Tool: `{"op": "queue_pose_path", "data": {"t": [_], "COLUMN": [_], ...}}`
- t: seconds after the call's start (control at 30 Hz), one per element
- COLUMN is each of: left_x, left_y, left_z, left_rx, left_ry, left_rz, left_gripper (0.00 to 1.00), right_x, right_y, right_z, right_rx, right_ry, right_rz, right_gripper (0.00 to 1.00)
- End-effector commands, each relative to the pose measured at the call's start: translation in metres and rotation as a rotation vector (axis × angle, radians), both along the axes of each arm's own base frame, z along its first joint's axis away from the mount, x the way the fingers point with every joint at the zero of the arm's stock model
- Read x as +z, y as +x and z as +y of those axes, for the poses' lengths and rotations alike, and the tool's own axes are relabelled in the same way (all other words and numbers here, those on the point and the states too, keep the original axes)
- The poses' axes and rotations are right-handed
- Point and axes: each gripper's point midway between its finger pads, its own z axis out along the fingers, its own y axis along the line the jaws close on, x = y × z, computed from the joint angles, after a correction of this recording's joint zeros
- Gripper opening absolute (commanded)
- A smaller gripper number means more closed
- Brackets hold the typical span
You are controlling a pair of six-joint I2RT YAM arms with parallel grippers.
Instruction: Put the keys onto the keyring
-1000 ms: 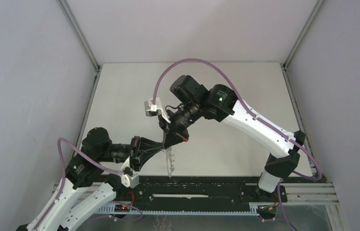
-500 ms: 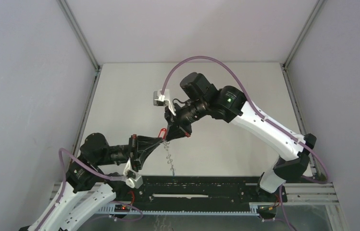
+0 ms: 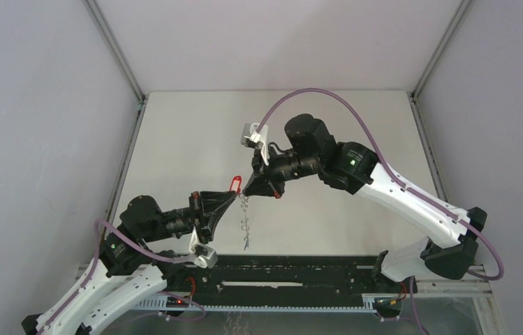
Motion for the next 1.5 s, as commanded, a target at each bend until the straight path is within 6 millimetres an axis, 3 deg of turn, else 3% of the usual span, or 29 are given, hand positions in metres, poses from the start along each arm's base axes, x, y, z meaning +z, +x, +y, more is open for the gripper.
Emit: {"op": "queue_pose_path", "data": {"t": [0.0, 0.23, 0.3, 0.4, 0.7, 0.83, 1.0, 1.27, 1.47], "left_x": [-0.009, -0.01, -0.004, 0.008, 0.035, 0.046, 0.063, 0.069, 0.077], "left_y": [0.014, 0.017, 0.017, 0.012, -0.011, -0.024, -0.019, -0.021, -0.042], "left_z": [0.001, 0.005, 0.007, 0.008, 0.005, -0.001, -0.006, -0.004, -0.01], "left_rx": [0.075, 0.121, 0.129, 0.122, 0.056, -0.008, 0.007, 0.034, -0.064], "left_ry": [0.016, 0.031, 0.014, -0.023, -0.148, -0.215, -0.303, -0.326, -0.292], "left_rz": [0.048, 0.107, 0.11, 0.144, 0.439, 0.573, 0.697, 0.83, 0.914], "left_gripper": [0.1, 0.15, 0.18, 0.35, 0.44, 0.45, 0.41, 0.38, 0.36], "right_x": [0.051, 0.046, 0.04, 0.033, 0.026, 0.041, 0.06, 0.08, 0.086], "right_y": [0.007, 0.007, 0.008, 0.008, 0.01, -0.002, -0.022, -0.039, -0.042], "right_z": [-0.005, -0.007, -0.007, -0.007, -0.008, -0.006, -0.007, -0.019, -0.019], "right_rx": [-0.082, -0.097, -0.101, -0.106, -0.108, -0.054, 0.009, 0.011, 0.009], "right_ry": [0.208, 0.246, 0.223, 0.192, 0.166, 0.267, 0.397, 0.649, 0.728], "right_rz": [-0.092, -0.099, -0.095, -0.103, -0.144, -0.156, -0.219, -0.3, -0.324], "right_gripper": [0.0, 0.0, 0.0, 0.0, 0.0, 0.0, 0.0, 0.0, 0.0]}}
